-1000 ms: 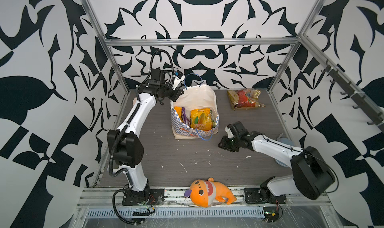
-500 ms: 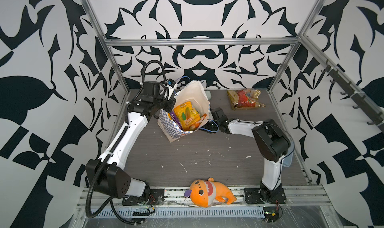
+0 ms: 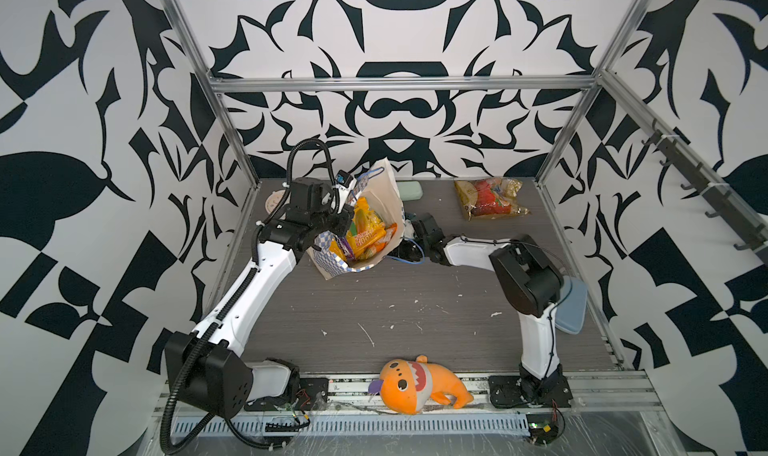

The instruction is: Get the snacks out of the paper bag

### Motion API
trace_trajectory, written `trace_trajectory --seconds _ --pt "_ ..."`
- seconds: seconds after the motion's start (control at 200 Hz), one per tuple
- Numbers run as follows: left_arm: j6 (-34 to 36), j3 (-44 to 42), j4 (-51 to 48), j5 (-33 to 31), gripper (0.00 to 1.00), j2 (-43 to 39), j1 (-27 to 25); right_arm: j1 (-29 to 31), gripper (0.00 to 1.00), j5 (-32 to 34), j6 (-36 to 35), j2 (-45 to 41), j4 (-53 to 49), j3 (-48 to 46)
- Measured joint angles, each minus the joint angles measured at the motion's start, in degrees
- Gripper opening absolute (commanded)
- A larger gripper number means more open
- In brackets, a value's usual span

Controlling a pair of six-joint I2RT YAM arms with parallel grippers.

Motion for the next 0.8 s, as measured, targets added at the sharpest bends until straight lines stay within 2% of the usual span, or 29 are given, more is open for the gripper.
trace_trajectory --seconds 0.135,0.275,0.4,0.505,0.635,0.8 --pt "-1.90 -0.17 1.92 3.19 0.00 -0.02 -0.63 -3.69 0.43 6.21 -5.20 -13.35 -7.19 -6.45" --pt "-3.02 -0.13 2.82 5.60 0.00 -0.02 -2.38 -9.86 0.43 11.23 -10.45 -25.86 -14.03 -7.10" --pt "-3.48 0.26 2.62 6.78 0.00 -0.22 -3.93 -12.07 0.43 12.55 -14.27 -33.88 -19.45 -4.44" --pt "-3.58 0.26 1.90 7.30 0.00 -1.62 -4.87 -11.85 0.40 10.36 -16.17 -37.86 -22.80 -0.31" --pt "-3.72 0.22 0.83 6.93 0.00 -3.37 -6.40 -9.29 0.40 2.58 -16.65 -39.56 -23.63 5.09" --pt "-4.44 0.20 0.61 6.58 0.00 -3.63 -7.06 3.08 0.39 -1.86 -17.18 -35.80 -23.61 9.29"
